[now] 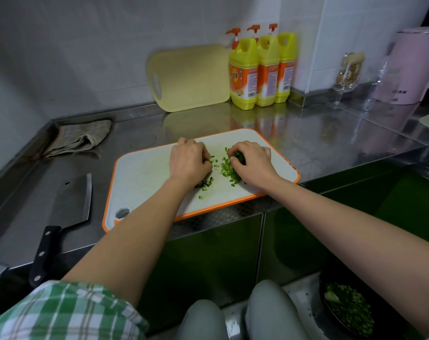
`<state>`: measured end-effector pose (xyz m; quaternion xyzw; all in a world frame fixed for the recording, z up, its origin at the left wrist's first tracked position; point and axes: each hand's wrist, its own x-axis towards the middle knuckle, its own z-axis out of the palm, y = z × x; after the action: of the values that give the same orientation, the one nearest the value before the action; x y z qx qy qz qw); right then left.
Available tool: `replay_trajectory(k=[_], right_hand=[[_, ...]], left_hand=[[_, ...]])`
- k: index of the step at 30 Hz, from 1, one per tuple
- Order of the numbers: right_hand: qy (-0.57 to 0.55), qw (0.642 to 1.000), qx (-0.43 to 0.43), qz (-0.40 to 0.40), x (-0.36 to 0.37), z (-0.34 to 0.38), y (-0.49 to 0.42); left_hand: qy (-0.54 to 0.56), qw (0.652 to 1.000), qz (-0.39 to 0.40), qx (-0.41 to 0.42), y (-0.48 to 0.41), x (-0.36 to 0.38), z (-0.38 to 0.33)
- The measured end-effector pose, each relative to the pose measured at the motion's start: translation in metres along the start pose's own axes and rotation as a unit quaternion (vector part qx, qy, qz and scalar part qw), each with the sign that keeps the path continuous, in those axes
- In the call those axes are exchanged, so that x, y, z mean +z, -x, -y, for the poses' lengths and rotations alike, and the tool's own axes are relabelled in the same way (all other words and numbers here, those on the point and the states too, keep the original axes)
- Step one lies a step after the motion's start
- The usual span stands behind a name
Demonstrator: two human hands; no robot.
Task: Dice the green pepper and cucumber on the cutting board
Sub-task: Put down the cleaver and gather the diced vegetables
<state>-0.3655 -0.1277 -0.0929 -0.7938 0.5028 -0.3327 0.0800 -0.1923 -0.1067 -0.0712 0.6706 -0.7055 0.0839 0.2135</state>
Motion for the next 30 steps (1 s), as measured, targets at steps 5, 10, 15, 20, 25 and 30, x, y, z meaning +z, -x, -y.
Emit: replay_trajectory(k=[5, 10, 15, 20, 25, 30], right_hand=[[0.046, 0.997, -0.039, 0.049, 0.0, 0.006, -0.009], [0.066, 0.996, -0.03, 0.047, 0.004, 0.004, -0.008], [0.052, 0.997, -0.019, 0.044, 0.002, 0.006, -0.01], [0.068, 0.997, -0.009, 0.043, 0.009, 0.01, -0.009], [0.047, 0.998, 0.003, 0.029, 0.006, 0.006, -0.008], [0.051, 0.998, -0.005, 0.034, 0.005, 0.005, -0.008]], left_hand=[[0.03, 0.998, 0.039, 0.047, -0.003, 0.008, 0.0], [0.014, 0.998, 0.035, 0.054, -0.003, 0.006, 0.004], [0.009, 1.0, 0.009, 0.025, -0.001, 0.003, 0.011], [0.051, 0.997, 0.017, 0.057, -0.003, 0.004, -0.004], [-0.016, 0.999, 0.017, 0.041, -0.004, 0.005, -0.005], [-0.038, 0.999, 0.002, -0.01, 0.0, -0.002, 0.014]])
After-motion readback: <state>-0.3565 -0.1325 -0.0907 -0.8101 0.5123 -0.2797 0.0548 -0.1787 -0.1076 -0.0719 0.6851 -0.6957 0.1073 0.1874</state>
